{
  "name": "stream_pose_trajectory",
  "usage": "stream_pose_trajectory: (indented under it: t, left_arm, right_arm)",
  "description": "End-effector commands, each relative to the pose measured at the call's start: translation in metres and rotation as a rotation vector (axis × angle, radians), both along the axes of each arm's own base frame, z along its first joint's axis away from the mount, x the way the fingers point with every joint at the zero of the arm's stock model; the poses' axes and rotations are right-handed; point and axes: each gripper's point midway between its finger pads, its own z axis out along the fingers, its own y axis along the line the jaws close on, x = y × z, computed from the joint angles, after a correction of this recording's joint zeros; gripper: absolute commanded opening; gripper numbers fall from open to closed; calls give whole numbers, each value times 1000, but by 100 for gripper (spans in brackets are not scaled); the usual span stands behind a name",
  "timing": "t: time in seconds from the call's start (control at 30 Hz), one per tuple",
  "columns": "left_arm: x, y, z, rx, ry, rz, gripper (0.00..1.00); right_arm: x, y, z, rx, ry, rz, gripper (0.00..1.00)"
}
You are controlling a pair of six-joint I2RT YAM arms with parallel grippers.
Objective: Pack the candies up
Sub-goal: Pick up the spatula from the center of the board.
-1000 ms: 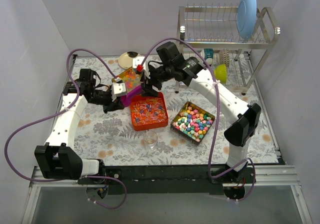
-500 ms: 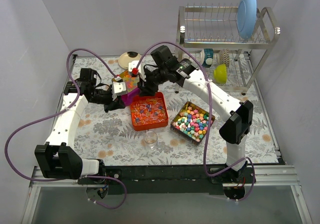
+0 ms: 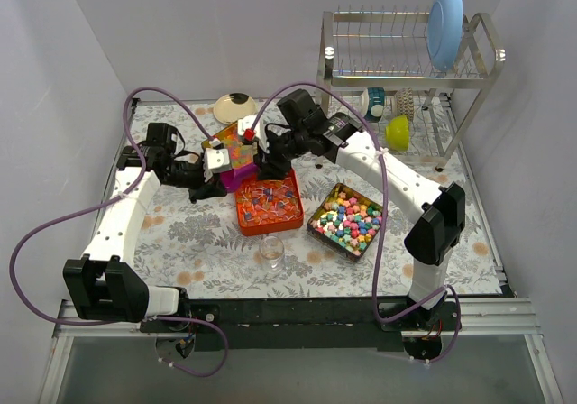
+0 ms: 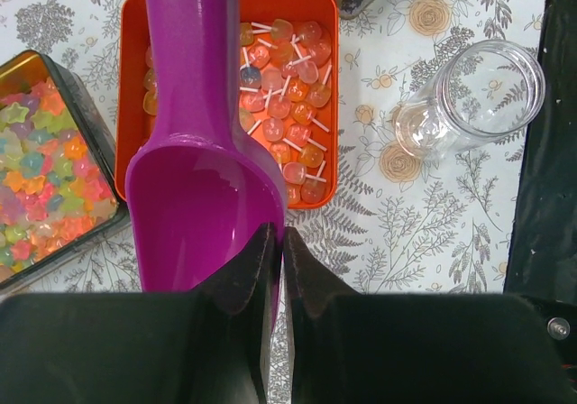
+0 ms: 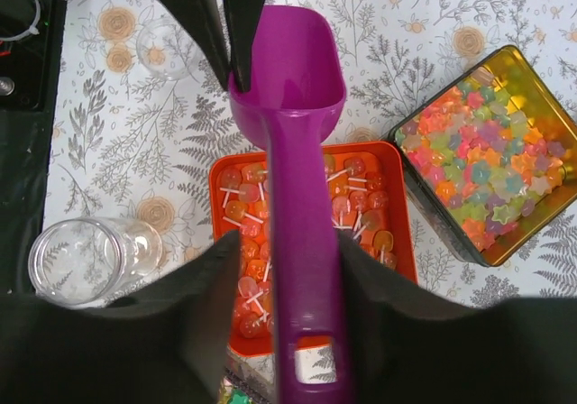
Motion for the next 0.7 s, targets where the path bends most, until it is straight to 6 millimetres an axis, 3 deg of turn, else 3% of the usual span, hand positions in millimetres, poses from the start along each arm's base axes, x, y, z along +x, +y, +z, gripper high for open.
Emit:
stream_pose_trajectory:
  t: [0.0, 0.07, 0.3, 0.67]
  left_arm:
    - [8, -8, 31, -60, -94, -24, 0]
    - [5, -6, 26, -44, -91, -33, 0]
    - [-4, -1, 12, 2, -72, -42, 0]
    - [-4, -8, 16, -29, -73, -53, 0]
  right_arm:
    - [-15, -7, 15, 7, 5, 8, 62]
    - [-12, -5, 26, 27, -3, -8, 72]
    - [-7, 7, 57, 99, -19, -10, 75]
    - [-4, 20, 40, 63, -35, -17, 72]
